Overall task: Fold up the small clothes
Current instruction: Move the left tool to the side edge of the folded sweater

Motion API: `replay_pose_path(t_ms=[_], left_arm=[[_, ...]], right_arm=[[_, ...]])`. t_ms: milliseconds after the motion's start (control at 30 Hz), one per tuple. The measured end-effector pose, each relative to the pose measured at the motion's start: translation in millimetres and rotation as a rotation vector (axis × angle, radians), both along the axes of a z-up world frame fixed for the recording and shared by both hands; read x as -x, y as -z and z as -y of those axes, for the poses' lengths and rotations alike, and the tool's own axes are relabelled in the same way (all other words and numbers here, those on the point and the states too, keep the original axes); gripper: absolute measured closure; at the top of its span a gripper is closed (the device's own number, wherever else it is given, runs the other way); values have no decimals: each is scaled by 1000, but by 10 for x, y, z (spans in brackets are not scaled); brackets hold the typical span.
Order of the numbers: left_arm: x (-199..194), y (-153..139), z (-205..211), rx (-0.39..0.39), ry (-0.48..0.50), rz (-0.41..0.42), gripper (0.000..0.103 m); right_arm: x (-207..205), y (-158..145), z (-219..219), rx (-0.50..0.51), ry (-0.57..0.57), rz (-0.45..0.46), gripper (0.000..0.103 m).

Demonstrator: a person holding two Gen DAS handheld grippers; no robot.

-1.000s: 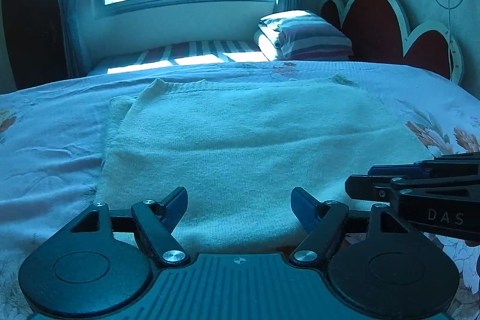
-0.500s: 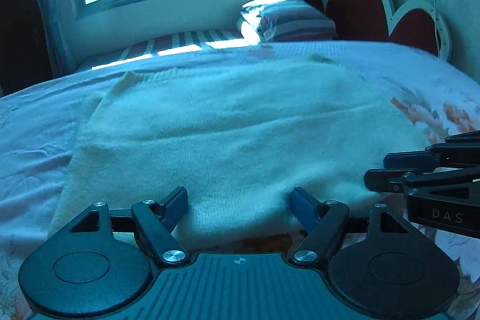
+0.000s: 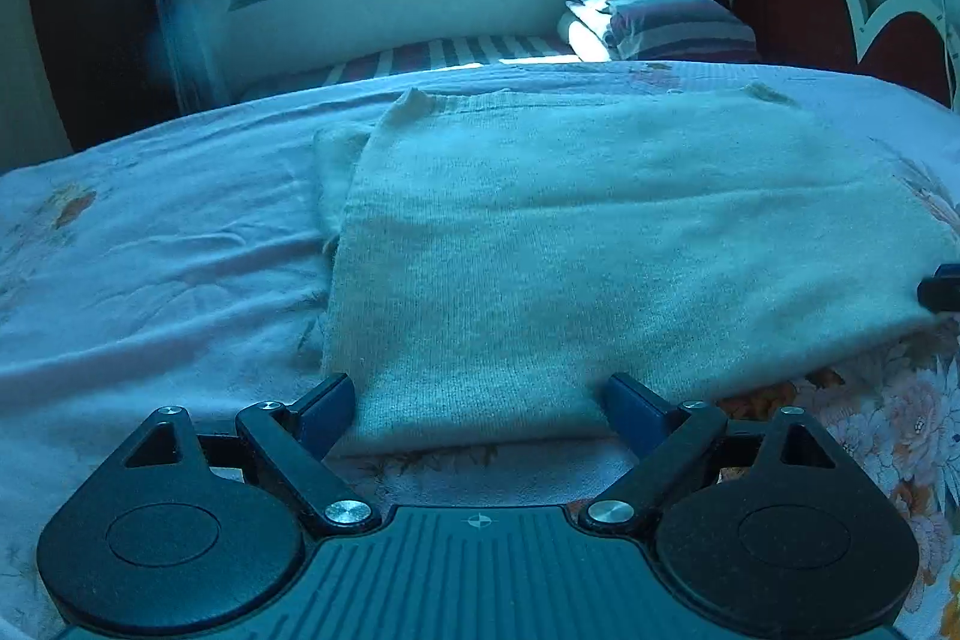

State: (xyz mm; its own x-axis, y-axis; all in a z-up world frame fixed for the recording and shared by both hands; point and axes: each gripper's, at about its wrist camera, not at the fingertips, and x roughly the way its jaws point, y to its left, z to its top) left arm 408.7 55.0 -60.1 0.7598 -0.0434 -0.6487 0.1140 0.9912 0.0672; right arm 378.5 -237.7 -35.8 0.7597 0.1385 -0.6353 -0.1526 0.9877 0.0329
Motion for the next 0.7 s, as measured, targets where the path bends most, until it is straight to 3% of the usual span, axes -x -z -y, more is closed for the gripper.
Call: replay_pose_path(t_ms=[33,133,200,233,300,333,400,467,533,600,700], left_arm=[[2,-29,-34,16,-6,-7,12],[81,-161,-128,23,-42,39,12],[5,-46,-204,-17,-56,-29,12],[1,-26,-271,15,-49,-28,12],[-96,-105,-394,68,-82,-36,12],[-119,-160,-443,83,-84,-12,12],[-271,-247,-607,174,-69,16,12],[-524,-230,-786,268,-76,-24,19],[-776,-136,-931,347,-80,-87,31],[-938,-47,-1041,425,-65,-143,37],[-1118,39,-1176,553,-28,-185,37]], right_arm=[[-62,95,13,17,8,-58,74],[-108,111,9,39,-3,-73,75],[-67,-4,14,15,-7,-21,74],[-65,-9,17,15,-10,-9,74],[-175,143,17,54,-4,-100,73],[-155,134,48,38,-14,-83,73],[-160,52,132,-21,-4,-78,71],[-148,-14,210,-65,12,-36,62],[-165,-50,310,-122,26,-2,60],[-255,-59,500,-216,75,23,59],[-440,-22,782,-284,181,28,58]])
